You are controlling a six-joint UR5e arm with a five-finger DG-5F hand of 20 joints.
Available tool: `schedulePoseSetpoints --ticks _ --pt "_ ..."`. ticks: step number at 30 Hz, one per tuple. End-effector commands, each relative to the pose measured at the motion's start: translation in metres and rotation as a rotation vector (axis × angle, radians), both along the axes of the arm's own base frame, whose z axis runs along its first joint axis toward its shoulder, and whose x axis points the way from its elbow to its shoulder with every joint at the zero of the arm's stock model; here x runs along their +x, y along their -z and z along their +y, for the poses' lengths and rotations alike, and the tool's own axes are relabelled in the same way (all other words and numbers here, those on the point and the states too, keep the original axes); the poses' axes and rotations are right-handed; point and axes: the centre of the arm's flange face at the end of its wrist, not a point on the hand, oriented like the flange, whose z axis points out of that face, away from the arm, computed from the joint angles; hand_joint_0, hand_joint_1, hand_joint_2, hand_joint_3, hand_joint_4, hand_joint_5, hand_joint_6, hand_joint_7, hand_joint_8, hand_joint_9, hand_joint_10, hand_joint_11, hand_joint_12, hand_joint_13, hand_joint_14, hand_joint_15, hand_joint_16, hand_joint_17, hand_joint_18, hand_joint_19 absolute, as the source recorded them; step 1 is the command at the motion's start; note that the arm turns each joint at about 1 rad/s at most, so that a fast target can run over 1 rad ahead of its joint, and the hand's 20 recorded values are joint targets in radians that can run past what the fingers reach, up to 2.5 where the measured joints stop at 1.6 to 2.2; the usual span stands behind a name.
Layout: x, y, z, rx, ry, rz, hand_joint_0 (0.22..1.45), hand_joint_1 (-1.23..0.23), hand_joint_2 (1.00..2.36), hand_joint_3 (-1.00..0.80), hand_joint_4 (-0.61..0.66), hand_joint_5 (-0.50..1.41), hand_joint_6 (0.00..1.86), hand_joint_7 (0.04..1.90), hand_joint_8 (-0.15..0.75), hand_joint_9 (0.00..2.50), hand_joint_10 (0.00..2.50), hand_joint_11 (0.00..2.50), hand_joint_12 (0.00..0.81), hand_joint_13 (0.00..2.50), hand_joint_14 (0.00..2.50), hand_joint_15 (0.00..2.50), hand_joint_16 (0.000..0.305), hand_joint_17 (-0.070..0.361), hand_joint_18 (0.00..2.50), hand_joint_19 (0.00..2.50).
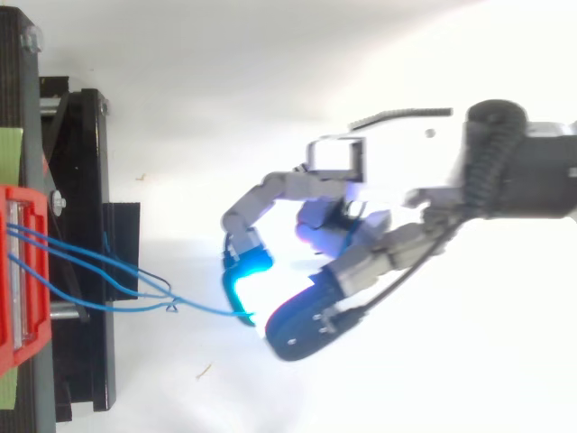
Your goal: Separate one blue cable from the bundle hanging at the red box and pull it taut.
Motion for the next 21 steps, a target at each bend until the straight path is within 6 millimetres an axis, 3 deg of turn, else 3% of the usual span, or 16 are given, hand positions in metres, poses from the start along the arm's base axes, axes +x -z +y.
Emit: schedulePoseSetpoints --ticks 1,21 --pt "-0.031 -0.011 -0.008 -0.017 0.069 -0.015 0.79 -0.87 1.01 0.06 -0.42 -0.13 0.93 1.60 0.232 1.18 1.88 1.36 0.300 0.88 2.49 1.39 0.027 0.060 1.37 2.07" --pt "-0.027 -0.015 0.005 0.064 0.061 -0.049 0.79 -0.88 1.01 0.06 -0.43 -0.12 0.93 1.61 0.231 1.19 1.86 1.38 0.301 0.88 2.49 1.39 0.027 0.061 1.35 2.04"
